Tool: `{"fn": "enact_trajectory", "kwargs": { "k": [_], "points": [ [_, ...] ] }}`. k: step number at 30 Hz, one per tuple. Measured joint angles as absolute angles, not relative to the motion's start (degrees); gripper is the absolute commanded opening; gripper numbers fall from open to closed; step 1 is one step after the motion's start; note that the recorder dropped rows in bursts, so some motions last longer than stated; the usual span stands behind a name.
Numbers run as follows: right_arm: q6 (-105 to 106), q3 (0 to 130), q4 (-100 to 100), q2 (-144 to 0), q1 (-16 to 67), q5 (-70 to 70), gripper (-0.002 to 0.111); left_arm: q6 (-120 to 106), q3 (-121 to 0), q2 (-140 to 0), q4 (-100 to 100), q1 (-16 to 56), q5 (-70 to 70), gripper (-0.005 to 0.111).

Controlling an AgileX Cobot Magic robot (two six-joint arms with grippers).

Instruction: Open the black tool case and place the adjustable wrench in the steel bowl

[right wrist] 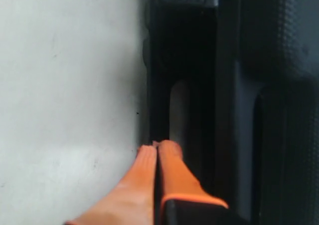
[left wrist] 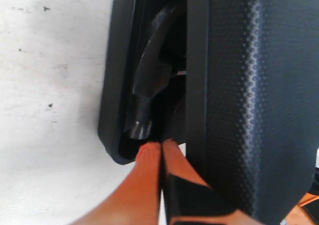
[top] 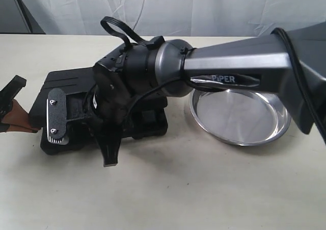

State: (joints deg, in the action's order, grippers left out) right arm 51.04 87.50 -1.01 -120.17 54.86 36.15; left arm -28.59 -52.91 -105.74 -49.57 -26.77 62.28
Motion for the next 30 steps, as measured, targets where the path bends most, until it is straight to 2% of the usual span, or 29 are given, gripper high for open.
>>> {"fn": "enact_trajectory", "kwargs": {
  "k": [21, 30],
  "points": [
    [50.7, 87.5, 3.1, -120.5, 54.9, 25.2, 0.000, -28.8, -52.9, -105.7, -51.0, -26.8, 62.4, 0.000],
    [39.7, 87.5, 16.5, -120.5, 54.9, 23.5, 0.000, -28.9, -52.9, -105.7, -51.0, -26.8, 62.4, 0.000]
  ]
}}
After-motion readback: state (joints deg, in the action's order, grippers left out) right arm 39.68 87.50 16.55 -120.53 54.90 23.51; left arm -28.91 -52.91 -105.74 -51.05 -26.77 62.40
